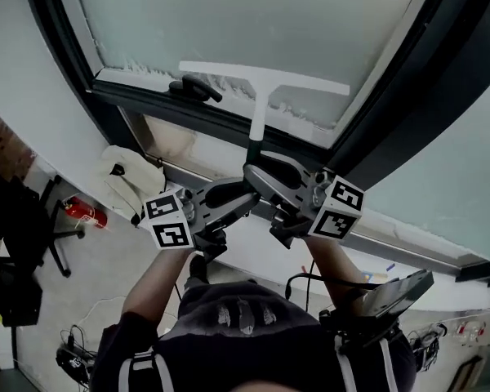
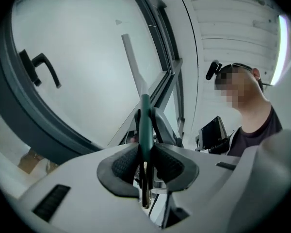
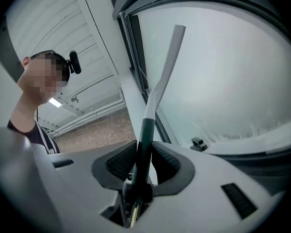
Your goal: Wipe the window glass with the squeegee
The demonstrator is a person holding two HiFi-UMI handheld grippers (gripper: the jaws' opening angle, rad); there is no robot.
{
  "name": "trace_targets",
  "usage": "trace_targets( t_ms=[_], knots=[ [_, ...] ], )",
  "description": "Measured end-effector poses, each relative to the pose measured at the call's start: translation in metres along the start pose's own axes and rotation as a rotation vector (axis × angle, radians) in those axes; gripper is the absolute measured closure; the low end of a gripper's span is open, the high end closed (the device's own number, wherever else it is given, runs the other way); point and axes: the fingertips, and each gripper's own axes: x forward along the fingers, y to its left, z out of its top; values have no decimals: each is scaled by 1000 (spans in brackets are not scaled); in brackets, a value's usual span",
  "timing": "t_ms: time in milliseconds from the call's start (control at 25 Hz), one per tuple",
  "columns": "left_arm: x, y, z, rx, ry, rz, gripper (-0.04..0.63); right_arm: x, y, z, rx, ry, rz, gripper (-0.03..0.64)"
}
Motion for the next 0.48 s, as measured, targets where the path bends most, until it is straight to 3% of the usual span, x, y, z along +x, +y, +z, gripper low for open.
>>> trace_targets(
  t_ms=[320,480],
  knots=[
    [7,40,90,-4,55,-249,494,55,-41,62,-79,-224,-138,532],
    [26,41,114,-47,47,-338,495,60,-48,91,-107,-286,-185,531]
  ],
)
